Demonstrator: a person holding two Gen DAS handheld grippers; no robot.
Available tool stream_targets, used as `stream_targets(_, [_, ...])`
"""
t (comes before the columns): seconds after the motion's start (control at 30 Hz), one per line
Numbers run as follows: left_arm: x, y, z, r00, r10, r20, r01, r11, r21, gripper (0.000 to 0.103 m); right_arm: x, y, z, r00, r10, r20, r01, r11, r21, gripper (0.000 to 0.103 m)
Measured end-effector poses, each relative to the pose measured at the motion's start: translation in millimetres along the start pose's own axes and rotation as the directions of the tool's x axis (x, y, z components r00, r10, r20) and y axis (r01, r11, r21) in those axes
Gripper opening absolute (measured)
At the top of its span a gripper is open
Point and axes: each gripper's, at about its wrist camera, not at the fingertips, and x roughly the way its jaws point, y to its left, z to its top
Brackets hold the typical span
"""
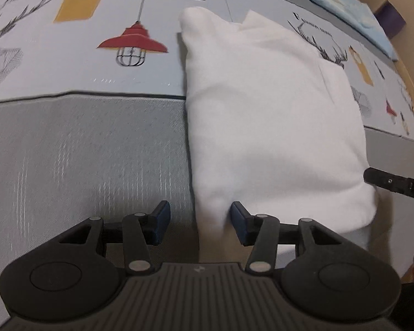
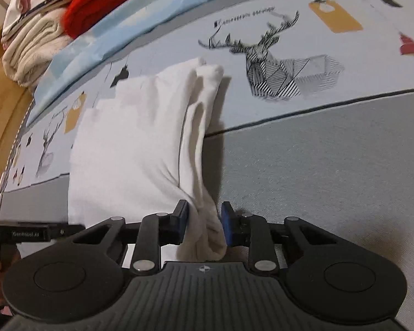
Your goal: Fold small clothes
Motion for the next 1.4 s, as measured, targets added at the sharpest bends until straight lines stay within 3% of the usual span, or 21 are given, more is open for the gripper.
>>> stream_targets(0.07, [-10.5, -2.1, -4.2, 1.0, -0.015, 0.025, 0.015, 1.0, 0.016, 0.052, -6.6, 5.1, -0.2, 0.997, 0.07, 0.011, -0.07, 0.997, -0.024, 0.019])
stream_targets(0.13, [-13.1, -3.7, -10.1, 0.999, -0.031, 0.029, 0.03, 0.999, 0.036, 0.053, -4.9, 9.3, -2.2, 0.993, 0.116, -0.033, -0.118, 0.992, -0.054, 0.019])
stream_targets(0.17, [-9.0, -3.4, -14.0, 1.0, -0.014, 0.009, 0.013, 0.999, 0.041, 0.053, -0.2, 12.7, -5.6, 0.996, 0.071, -0.062, -0.077, 0.992, -0.101, 0.019])
stream_targets(0.2, [-3.4, -2.6, -18.2, 1.0, 0.022, -0.017, -0.021, 0.999, 0.05, 0.054, 6.7, 14.1, -9.4, 0.995, -0.027, -0.092, 0.013, 0.988, -0.153, 0.019])
stream_targets(0.23, [0.6, -1.1, -23.7, 0.998, 0.049, -0.033, -0.047, 0.997, 0.061, 0.055, 13.8, 8.9, -13.6, 0.982, -0.139, -0.126, 0.115, 0.977, -0.179, 0.025])
stream_targets(0.27, [-3.0, -2.1, -27.3, 0.998, 0.052, -0.02, -0.051, 0.997, 0.065, 0.056, 12.0, 2.4, -14.1, 0.977, -0.164, -0.134, 0.144, 0.979, -0.147, 0.036])
stream_targets(0.3, [-9.5, -4.1, -30.2, 0.998, 0.062, -0.011, -0.061, 0.996, 0.064, 0.056, 4.3, -2.1, -11.5, 0.976, -0.185, -0.116, 0.174, 0.98, -0.098, 0.033])
stream_targets(0.4, [-42.3, -13.3, -42.5, 0.986, 0.142, 0.082, -0.15, 0.985, 0.089, 0.055, -42.4, -6.9, -3.6, 0.978, -0.202, 0.051, 0.204, 0.978, -0.035, 0.03])
stream_targets(0.5, [-89.9, -29.9, -57.7, 0.949, 0.21, 0.233, -0.242, 0.963, 0.116, 0.07, -96.2, 6.0, -7.1, 0.954, -0.221, 0.203, 0.239, 0.969, -0.065, 0.031])
stream_targets(0.57, [-125.0, -43.7, -73.4, 0.905, 0.225, 0.361, -0.285, 0.951, 0.12, 0.091, -129.0, 18.4, -18.4, 0.939, -0.209, 0.274, 0.243, 0.965, -0.094, 0.046])
stream_targets(0.63, [-154.2, -59.4, -91.0, 0.86, 0.221, 0.46, -0.303, 0.946, 0.114, 0.094, -160.7, 35.3, -37.7, 0.921, -0.175, 0.348, 0.239, 0.96, -0.149, 0.078])
stream_targets(0.7, [-175.2, -74.3, -111.7, 0.832, 0.209, 0.514, -0.297, 0.95, 0.094, 0.103, -182.9, 48.7, -59.6, 0.901, -0.145, 0.41, 0.242, 0.95, -0.195, 0.092])
stream_targets(0.73, [-184.2, -80.4, -123.8, 0.817, 0.201, 0.541, -0.286, 0.955, 0.077, 0.103, -192.2, 53.4, -73.4, 0.894, -0.123, 0.43, 0.234, 0.948, -0.216, 0.093])
stream_targets(0.83, [-193.2, -99.7, -154.5, 0.795, 0.197, 0.573, -0.276, 0.96, 0.053, 0.103, -206.2, 57.3, -110.3, 0.88, -0.091, 0.467, 0.219, 0.949, -0.227, 0.093])
stream_targets(0.93, [-184.7, -112.9, -180.0, 0.794, 0.219, 0.567, -0.284, 0.958, 0.028, 0.103, -215.3, 68.0, -132.8, 0.872, -0.074, 0.485, 0.201, 0.956, -0.215, 0.094])
stream_targets(1.0, [-175.0, -119.1, -197.3, 0.799, 0.205, 0.565, -0.265, 0.964, 0.024, 0.103, -213.6, 68.7, -142.2, 0.883, -0.062, 0.466, 0.168, 0.968, -0.188, 0.099])
stream_targets(1.07, [-166.4, -119.4, -213.3, 0.802, 0.198, 0.563, -0.233, 0.972, -0.009, 0.103, -207.0, 71.7, -146.5, 0.891, -0.105, 0.441, 0.202, 0.963, -0.18, 0.099])
stream_targets(1.13, [-166.1, -121.8, -217.1, 0.819, 0.176, 0.547, -0.186, 0.982, -0.037, 0.103, -203.2, 79.5, -150.9, 0.886, -0.13, 0.445, 0.239, 0.951, -0.198, 0.099])
stream_targets(1.23, [-169.7, -128.5, -219.2, 0.797, 0.169, 0.58, -0.192, 0.981, -0.021, 0.103, -197.0, 86.9, -153.9, 0.889, -0.139, 0.436, 0.251, 0.944, -0.212, 0.099])
stream_targets(1.4, [-168.5, -122.7, -216.0, 0.804, 0.168, 0.57, -0.17, 0.984, -0.05, 0.103, -184.4, 99.9, -156.9, 0.899, -0.157, 0.409, 0.269, 0.935, -0.233, 0.099])
